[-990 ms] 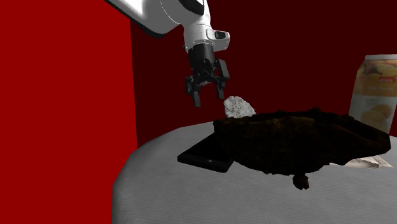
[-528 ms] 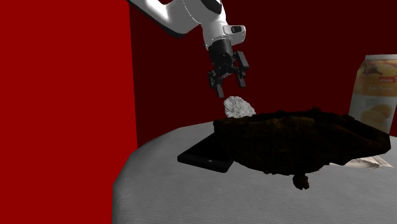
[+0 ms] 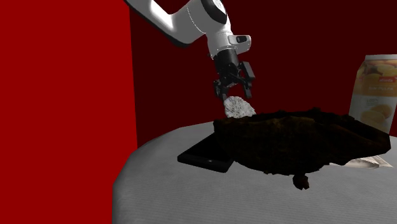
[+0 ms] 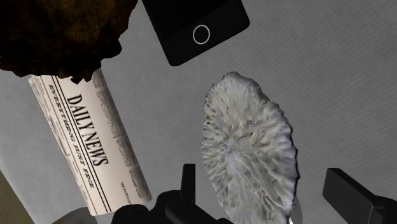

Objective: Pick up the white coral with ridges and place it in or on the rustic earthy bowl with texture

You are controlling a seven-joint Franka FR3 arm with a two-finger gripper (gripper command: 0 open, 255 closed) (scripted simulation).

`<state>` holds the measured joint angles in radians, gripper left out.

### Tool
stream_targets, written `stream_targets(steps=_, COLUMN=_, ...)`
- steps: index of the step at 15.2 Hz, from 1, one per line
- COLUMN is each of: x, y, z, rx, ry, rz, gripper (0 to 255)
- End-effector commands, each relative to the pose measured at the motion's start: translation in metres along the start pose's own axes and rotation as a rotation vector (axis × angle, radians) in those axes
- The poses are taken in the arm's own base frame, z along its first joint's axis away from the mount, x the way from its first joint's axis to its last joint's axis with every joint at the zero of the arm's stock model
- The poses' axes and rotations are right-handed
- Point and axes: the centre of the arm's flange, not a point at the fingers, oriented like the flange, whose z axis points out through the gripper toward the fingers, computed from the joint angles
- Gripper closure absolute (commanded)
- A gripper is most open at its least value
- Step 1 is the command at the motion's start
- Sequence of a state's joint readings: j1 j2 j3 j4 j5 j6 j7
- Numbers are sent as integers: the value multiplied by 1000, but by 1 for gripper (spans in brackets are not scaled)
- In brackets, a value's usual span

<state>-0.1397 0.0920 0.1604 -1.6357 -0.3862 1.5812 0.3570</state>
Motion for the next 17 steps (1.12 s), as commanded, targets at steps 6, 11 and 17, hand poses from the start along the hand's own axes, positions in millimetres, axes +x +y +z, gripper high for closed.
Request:
stream_targets(steps=6, x=-1, y=0, z=4, rx=0, ry=0, rz=0, gripper=0)
stream_targets(steps=11, x=-1, y=0, z=4, rx=0, ry=0, rz=0, gripper=255)
stream_targets(steps=17, x=-1, y=0, z=4, rx=0, ry=0, rz=0, gripper=255)
